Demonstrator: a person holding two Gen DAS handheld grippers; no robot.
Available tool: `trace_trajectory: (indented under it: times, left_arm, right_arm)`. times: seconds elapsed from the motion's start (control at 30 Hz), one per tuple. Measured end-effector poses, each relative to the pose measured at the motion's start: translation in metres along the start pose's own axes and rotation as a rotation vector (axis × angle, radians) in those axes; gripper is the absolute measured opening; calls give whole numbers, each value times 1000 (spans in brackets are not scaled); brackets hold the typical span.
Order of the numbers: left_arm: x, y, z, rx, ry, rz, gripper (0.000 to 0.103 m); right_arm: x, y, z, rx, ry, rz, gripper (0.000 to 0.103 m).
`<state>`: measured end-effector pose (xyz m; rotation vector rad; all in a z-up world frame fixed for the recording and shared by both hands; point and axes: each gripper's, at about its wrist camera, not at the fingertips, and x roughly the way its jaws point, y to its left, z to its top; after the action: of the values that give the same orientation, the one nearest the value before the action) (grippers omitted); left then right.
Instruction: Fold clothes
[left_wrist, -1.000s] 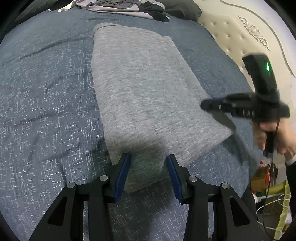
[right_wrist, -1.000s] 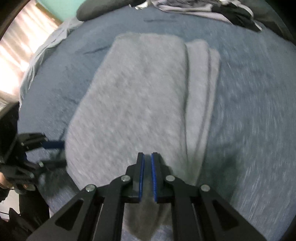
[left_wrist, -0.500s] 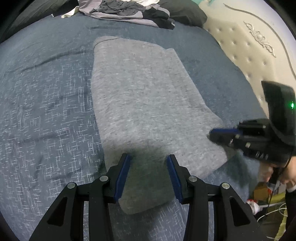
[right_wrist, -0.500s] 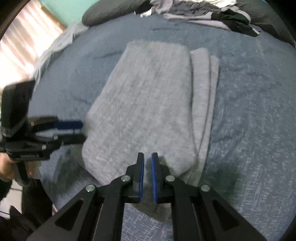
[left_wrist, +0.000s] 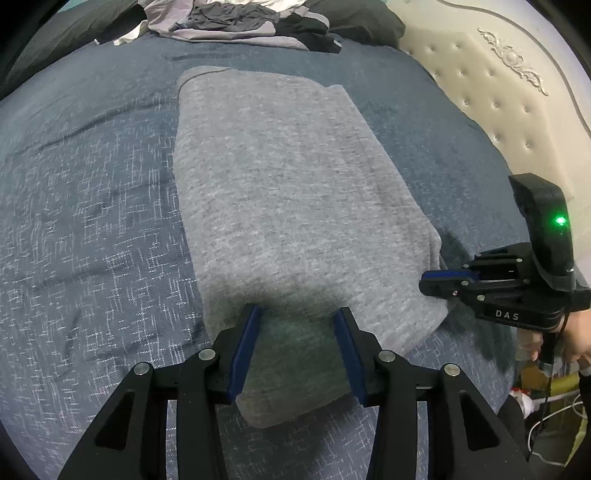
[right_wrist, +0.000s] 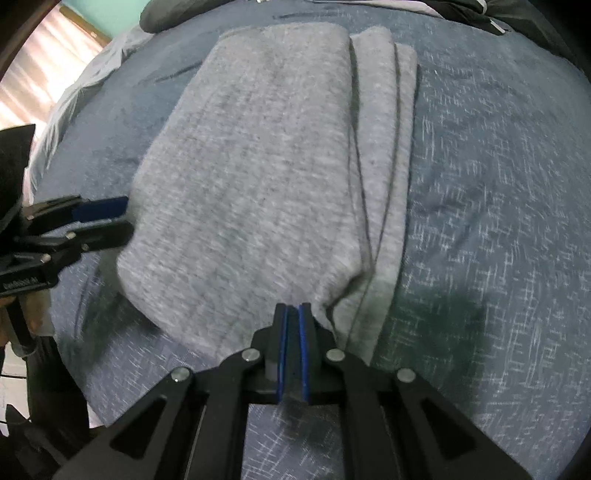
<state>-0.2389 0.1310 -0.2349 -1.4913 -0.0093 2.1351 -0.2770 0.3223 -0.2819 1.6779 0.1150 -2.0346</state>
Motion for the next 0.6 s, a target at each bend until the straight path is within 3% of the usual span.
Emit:
trace_trajectory:
  times: [0.2,0.3,0.37,0.5,0.57,0.6]
  left_arm:
    - [-10,20,5,-46,-16,8,47]
    - [-1,32,7,-79,-3,1,51]
    - [2,38,5,-101,0,-5,62]
    - [1,50,-1,-153,0,-49,67]
    - [1,53,-3,-161,5,-61,70]
    - [4,54,-3,-162,10,-72,70]
  right_arm:
    - [-20,-18,-1,68,-40,17,4]
    - [-31,-32,-1,118,-65,20,10]
    - [-34,-42,-2,155,-61,30,31]
    - [-32,-45,-7,241,-47,129,44]
    - [-28,-49,-10,263,-40,131,61]
    - [-26,-50,-9,269,-34,133,61]
